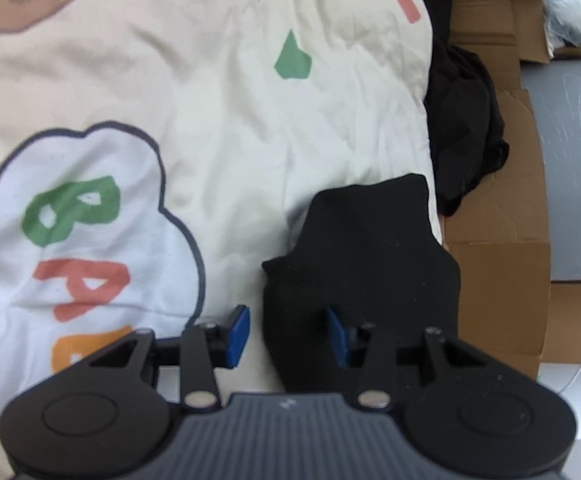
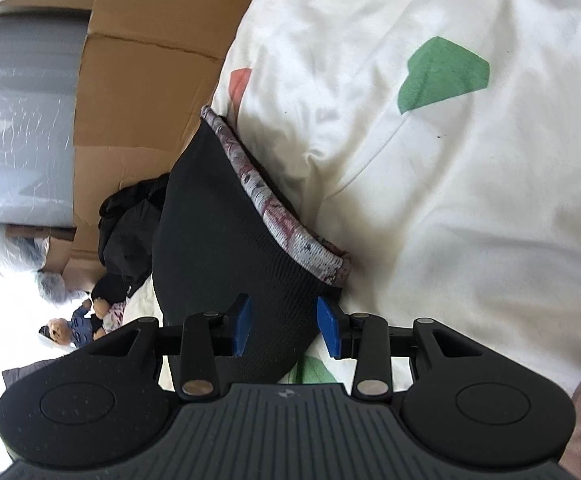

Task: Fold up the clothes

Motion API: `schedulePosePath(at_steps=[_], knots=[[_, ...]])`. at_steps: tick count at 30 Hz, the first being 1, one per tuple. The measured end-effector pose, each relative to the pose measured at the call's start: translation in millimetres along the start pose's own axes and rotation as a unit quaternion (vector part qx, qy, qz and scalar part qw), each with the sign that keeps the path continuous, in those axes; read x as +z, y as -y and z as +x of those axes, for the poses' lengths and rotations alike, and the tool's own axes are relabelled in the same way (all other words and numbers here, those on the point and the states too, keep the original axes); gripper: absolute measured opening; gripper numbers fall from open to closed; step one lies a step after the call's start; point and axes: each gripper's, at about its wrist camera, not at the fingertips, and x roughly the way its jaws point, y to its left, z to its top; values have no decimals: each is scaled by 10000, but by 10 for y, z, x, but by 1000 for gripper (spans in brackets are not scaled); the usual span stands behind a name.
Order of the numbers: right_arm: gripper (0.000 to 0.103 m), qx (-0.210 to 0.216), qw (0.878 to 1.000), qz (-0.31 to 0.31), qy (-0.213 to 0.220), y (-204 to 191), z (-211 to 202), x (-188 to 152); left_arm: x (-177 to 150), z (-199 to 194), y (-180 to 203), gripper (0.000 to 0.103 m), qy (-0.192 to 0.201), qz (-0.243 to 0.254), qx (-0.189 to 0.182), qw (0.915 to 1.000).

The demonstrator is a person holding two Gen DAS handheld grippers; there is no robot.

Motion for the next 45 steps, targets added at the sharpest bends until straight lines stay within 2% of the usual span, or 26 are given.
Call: schedulePosePath(at_steps=[5,11,17,21,33,35,36,37,38,40,45], knots=[[41,17,9999,133,17,22,95,1,21,83,-75,44,75,-151,-216,9996],[41,-35,9994,290,-171,58,-4,-139,65,163,-163,44,87,-334,-522,9980],[45,-198,9994,291,10,100,109,-84,61,212,-146,46,162,-421,-649,9969],[48,-97,9991,395,70,142,125,-85,70,251,-150,49,182,-471,-772,9957],[48,151,9978,564,303,179,248,-113,81,333,-164,54,214,-656,-1030,9923],[48,163,9977,576,332,190,249,-113,95,340,-146,46,161,-608,-978,9932],[48,191,9972,635,348,189,246,-114,101,341,-136,24,123,-551,-883,9945],[43,218,9967,695,365,188,243,-115,108,340,-125,9,82,-487,-771,9958],[38,246,9961,753,381,187,239,-116,113,339,-131,9,29,-485,-700,9964],[20,252,9965,705,362,164,234,-99,109,300,-123,7,91,-507,-699,9962],[15,175,9983,448,321,53,206,-72,84,173,-52,5,239,-566,-630,9961]])
